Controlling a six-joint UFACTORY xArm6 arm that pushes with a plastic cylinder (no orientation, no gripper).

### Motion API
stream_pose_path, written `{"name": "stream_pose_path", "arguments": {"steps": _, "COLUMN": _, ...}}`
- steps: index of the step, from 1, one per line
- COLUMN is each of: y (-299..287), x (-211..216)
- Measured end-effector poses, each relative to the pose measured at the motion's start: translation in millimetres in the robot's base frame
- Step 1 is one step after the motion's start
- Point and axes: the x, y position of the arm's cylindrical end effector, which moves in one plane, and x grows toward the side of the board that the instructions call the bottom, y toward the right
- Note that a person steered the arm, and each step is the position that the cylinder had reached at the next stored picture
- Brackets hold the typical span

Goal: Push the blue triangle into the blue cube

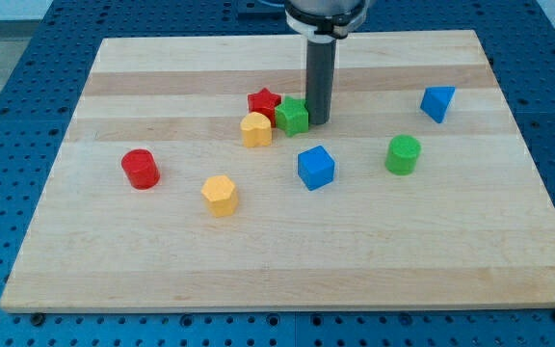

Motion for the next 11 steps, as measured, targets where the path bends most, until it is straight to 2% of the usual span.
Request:
{"name": "stream_pose_path", "arguments": {"steps": 1, "y": 19, "x": -29}}
{"name": "stream_pose_path", "arguments": {"steps": 2, "y": 64, "x": -58}}
{"name": "stream_pose_path", "arguments": {"steps": 3, "y": 146, "x": -59}}
{"name": "stream_pose_path", "arguments": {"steps": 4, "y": 195, "x": -38}}
{"name": "stream_pose_path", "arguments": {"steps": 5, "y": 187, "x": -10}}
{"name": "stream_pose_path", "arguments": {"steps": 6, "y": 143, "x": 12}}
{"name": "stream_pose_path", "arguments": {"steps": 8, "y": 87, "x": 28}}
{"name": "stream_pose_path", "arguments": {"steps": 9, "y": 107, "x": 28}}
{"name": "stream_pose_path", "arguments": {"steps": 10, "y": 154, "x": 29}}
{"name": "stream_pose_path", "arguments": {"steps": 11, "y": 145, "x": 37}}
